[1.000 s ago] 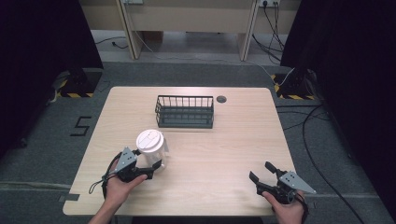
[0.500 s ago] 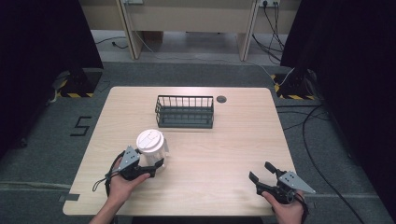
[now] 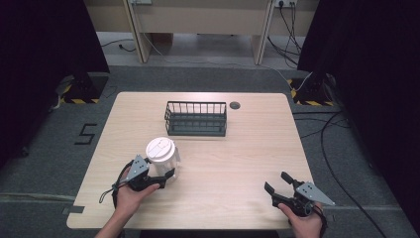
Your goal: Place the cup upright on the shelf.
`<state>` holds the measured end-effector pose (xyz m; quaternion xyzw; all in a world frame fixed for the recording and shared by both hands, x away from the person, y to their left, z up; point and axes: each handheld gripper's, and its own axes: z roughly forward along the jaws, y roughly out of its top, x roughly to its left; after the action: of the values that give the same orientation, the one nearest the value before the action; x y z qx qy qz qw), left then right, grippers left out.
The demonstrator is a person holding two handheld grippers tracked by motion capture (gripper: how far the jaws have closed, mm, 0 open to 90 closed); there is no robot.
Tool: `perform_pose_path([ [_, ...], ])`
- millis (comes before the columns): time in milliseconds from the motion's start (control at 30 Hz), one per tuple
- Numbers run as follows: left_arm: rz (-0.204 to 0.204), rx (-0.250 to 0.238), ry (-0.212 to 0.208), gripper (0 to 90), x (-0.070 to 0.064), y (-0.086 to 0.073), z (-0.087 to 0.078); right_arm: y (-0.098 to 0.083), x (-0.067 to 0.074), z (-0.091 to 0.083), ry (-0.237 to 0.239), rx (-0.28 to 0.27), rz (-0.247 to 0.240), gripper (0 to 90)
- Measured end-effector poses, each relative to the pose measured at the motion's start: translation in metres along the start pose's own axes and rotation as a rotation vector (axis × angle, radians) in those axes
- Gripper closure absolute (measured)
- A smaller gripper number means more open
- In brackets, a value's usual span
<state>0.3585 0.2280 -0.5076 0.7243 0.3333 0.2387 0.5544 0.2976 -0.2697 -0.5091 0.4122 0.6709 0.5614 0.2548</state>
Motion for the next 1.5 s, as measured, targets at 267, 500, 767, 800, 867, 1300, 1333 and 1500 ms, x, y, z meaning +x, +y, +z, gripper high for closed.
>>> perform_pose_path([
  [267,0.008,-0.021,0.009,17.6,0.004,0.013,0.002,0.000,0.000,0.000,0.004,-0.003,0.000,21.3],
  [500,0.011,-0.042,0.008,17.6,0.007,0.025,0.007,0.000,0.000,0.001,0.004,-0.004,0.000,21.3],
  [767,0.029,-0.063,0.019,17.6,0.014,0.043,0.014,0.000,-0.001,0.000,0.003,-0.008,0.002,21.7],
  [800,0.029,-0.063,0.019,17.6,0.014,0.043,0.014,0.000,-0.001,0.000,0.003,-0.008,0.002,21.7],
  [867,0.035,-0.062,0.015,17.7,0.015,0.048,0.017,0.001,-0.001,0.000,0.000,-0.011,0.002,21.8],
  [1300,0.047,-0.071,0.005,17.7,0.017,0.063,0.034,0.003,-0.003,-0.002,-0.005,-0.029,0.007,22.7],
  [1333,0.047,-0.074,0.004,17.7,0.016,0.065,0.036,0.003,-0.003,-0.002,-0.008,-0.026,0.010,22.7],
  [1500,0.043,-0.077,0.002,17.7,0.016,0.069,0.042,0.003,-0.004,-0.003,-0.007,-0.032,0.007,22.7],
])
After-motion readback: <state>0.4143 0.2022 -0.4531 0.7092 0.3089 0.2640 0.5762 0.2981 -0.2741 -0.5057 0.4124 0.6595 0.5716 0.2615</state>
